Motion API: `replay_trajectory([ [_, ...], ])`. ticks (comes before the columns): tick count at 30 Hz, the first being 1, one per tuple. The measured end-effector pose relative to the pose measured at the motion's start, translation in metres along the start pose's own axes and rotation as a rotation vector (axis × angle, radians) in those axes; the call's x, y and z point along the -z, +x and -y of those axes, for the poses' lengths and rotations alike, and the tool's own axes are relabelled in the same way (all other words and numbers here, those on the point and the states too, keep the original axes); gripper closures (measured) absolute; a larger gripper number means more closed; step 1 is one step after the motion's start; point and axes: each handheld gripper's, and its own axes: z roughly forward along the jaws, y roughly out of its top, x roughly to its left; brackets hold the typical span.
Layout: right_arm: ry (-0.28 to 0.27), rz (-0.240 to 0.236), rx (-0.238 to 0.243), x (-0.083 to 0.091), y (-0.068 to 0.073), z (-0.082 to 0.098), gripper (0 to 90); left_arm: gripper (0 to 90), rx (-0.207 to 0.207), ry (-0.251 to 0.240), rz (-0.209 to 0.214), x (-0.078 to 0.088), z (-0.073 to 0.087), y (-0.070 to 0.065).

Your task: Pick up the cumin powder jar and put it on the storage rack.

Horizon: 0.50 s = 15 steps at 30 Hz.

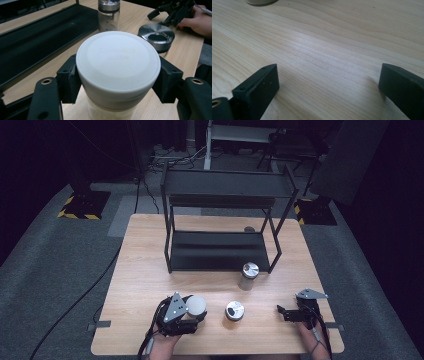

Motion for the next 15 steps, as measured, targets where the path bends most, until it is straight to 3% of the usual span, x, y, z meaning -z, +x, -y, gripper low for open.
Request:
replay_trajectory([
  [15, 0.000, 0.000, 0.000, 0.000, 0.000, 0.000, 2.6, 33.0, 0.000, -0.006, -0.011, -0.001, -0.039, 0.017],
])
